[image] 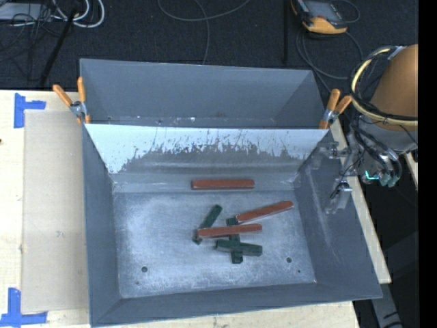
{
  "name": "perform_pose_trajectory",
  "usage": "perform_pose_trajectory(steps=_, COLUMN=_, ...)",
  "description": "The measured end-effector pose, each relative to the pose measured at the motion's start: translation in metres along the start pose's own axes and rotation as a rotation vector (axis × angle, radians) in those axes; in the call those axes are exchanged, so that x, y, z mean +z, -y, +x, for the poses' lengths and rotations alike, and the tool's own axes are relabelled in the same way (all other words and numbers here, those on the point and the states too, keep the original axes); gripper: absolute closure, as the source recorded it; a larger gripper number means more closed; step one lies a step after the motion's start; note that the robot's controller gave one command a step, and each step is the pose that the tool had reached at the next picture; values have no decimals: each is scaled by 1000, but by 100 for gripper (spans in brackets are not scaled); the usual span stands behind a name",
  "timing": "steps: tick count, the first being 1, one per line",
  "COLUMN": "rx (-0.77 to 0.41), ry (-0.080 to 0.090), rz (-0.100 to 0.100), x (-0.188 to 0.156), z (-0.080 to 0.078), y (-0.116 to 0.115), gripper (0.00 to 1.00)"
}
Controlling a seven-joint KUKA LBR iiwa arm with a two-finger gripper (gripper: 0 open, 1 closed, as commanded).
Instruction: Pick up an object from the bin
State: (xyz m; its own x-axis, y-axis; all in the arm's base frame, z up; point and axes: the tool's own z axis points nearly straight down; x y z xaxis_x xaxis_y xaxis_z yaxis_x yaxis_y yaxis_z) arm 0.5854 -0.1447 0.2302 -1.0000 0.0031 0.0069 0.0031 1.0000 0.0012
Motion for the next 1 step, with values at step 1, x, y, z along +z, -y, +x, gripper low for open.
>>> perform_pose_trajectory(steps=1, rx=209, ry=0, rz=-2, x=145, z=0, y=-21, gripper=0)
